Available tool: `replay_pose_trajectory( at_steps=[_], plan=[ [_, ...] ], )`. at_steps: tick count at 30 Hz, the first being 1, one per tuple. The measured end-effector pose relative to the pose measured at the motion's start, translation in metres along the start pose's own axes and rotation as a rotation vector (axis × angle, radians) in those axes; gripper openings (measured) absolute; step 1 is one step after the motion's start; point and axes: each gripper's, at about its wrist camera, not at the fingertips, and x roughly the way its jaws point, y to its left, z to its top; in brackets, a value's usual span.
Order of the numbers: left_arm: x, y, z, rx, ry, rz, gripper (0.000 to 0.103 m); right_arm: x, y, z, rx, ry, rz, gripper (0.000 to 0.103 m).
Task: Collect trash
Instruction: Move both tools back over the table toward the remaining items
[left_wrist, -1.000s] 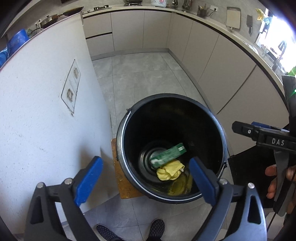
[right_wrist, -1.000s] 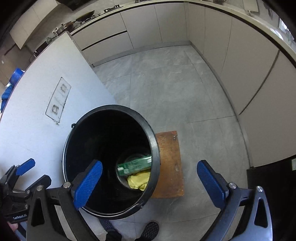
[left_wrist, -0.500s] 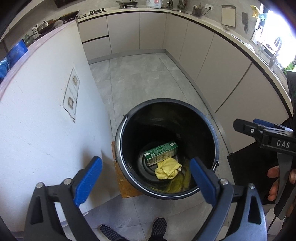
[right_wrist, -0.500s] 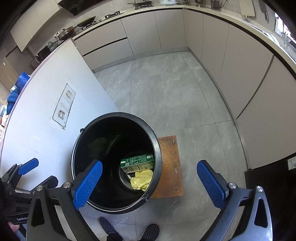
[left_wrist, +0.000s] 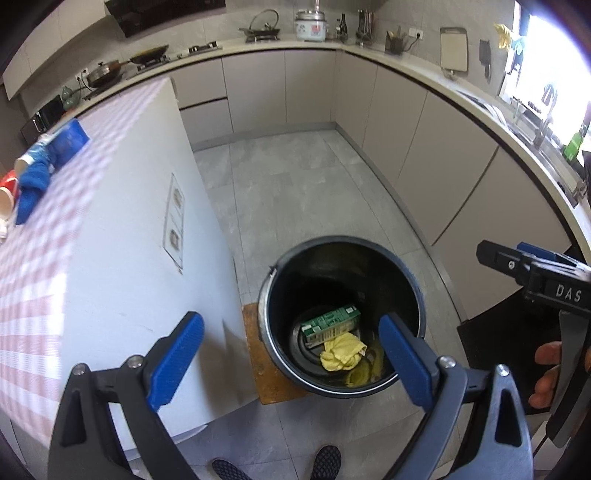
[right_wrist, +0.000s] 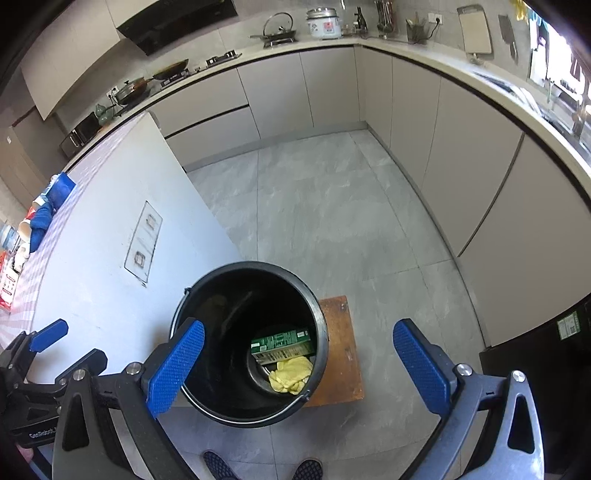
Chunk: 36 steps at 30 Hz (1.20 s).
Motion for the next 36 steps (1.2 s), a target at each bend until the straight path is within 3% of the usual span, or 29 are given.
replay_pose_trajectory(
  at_steps=[5,10,17,36],
  plan=[
    [-0.021,0.021,0.000,-0.036,-0.043,0.000,0.097,-0.021,0.031,-0.001,-0.080,-0.059,-0.030,0.103],
    [-0.045,0.052,-0.002,-0.073,-0.089,0.022,0.097,-0.033,0.068,0.000,-0.162,-0.044,-0.066,0.103],
    [-0.079,0.108,-0.010,-0.129,-0.177,0.103,0.097,-0.055,0.120,0.001,-0.188,-0.098,-0.008,0.103],
    [-0.135,0.287,-0.057,-0.331,-0.256,0.259,0.097,-0.087,0.293,0.001,-0.329,-0.196,0.134,0.103]
  ],
)
